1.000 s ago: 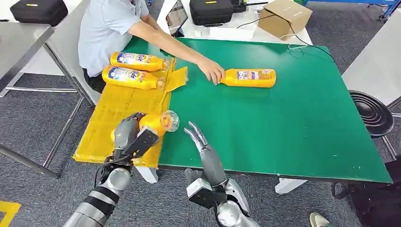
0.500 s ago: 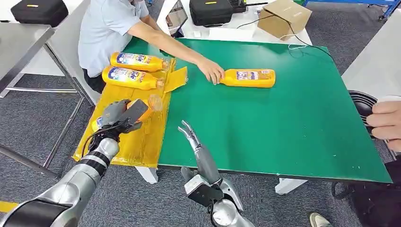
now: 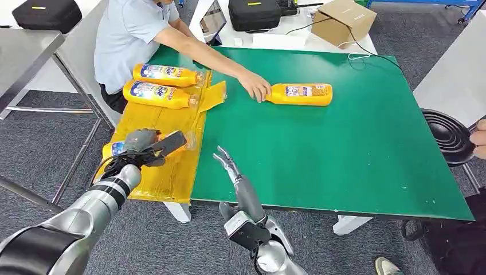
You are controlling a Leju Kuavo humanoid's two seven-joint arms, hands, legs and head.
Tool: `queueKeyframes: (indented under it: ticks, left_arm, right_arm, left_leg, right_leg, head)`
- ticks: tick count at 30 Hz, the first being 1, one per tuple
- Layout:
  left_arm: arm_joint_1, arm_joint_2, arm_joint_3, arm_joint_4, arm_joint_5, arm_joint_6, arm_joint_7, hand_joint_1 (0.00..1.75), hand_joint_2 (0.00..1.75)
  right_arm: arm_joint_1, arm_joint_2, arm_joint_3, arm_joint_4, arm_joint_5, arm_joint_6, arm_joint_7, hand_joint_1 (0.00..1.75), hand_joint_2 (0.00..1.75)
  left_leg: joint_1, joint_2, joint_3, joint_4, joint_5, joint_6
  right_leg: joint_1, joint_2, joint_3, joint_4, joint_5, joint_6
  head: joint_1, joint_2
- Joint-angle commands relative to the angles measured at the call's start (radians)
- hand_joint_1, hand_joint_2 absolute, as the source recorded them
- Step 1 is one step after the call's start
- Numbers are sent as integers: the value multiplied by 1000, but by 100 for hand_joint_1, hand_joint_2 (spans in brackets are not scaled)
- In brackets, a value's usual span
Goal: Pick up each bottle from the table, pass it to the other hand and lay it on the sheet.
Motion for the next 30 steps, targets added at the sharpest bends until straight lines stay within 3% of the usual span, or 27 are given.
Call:
queueKeyframes:
  ticks: [1,4,5,6,7,8,9,10,16,30]
  left_arm:
    - [16,-7,-46,93,-12,-39,14,175,175]
    - [17,-8,-35,94,-4,-55,4,175,175]
    - [27,-12,-15,88,19,-74,-26,159,175]
    - [42,-14,9,72,50,-96,-81,115,175]
    - [53,-14,20,65,67,-103,-123,35,175]
    - [61,-11,20,62,80,-136,-176,0,175]
    - [63,-4,3,59,68,-152,-201,0,175]
    - [65,-1,-11,52,58,-156,-224,0,175]
    - [63,9,-32,42,75,-251,-306,0,175]
    - [54,12,-78,19,59,-264,-340,0,175]
  right_arm:
    - [-50,6,-17,83,-14,8,-4,0,0]
    - [-50,5,-12,88,-14,14,-7,0,0]
    - [-50,4,-8,90,-14,21,-10,0,0]
    - [-46,4,-7,91,-17,24,-13,0,0]
    - [-44,3,-7,92,-19,25,-17,0,0]
    - [-45,3,-5,98,-23,27,-22,0,0]
    - [-48,5,-3,103,-26,31,-27,0,0]
    - [-49,5,-2,105,-29,34,-32,0,175]
    - [-62,10,18,130,-36,53,-43,0,175]
    - [-64,8,17,147,-36,48,-49,0,175]
  left_leg:
    - [0,2,4,-2,0,-1]
    - [0,2,4,-2,0,0]
    - [0,2,3,-1,0,0]
    - [0,3,5,-2,0,-1]
    - [0,2,4,-2,0,-1]
    - [0,3,5,-3,0,-1]
    - [0,3,6,-3,0,-1]
    - [-1,3,5,-3,0,-1]
    - [0,1,5,-2,0,-1]
    - [-1,-2,5,-1,1,-1]
  right_leg:
    - [0,1,3,-2,0,-1]
    - [0,1,3,-1,0,-1]
    - [0,1,2,-1,0,-1]
    - [0,2,4,-2,0,-2]
    - [0,2,4,-2,0,-1]
    - [0,2,5,-3,0,-2]
    - [0,2,5,-3,0,-2]
    - [0,2,4,-2,0,-1]
    - [0,1,6,-2,0,-2]
    - [-1,-2,7,-1,0,-1]
  head:
    - [0,0]
    - [0,0]
    - [0,0]
    - [0,0]
    - [0,0]
    - [0,0]
    - [0,0]
    - [0,0]
    - [0,0]
    - [0,0]
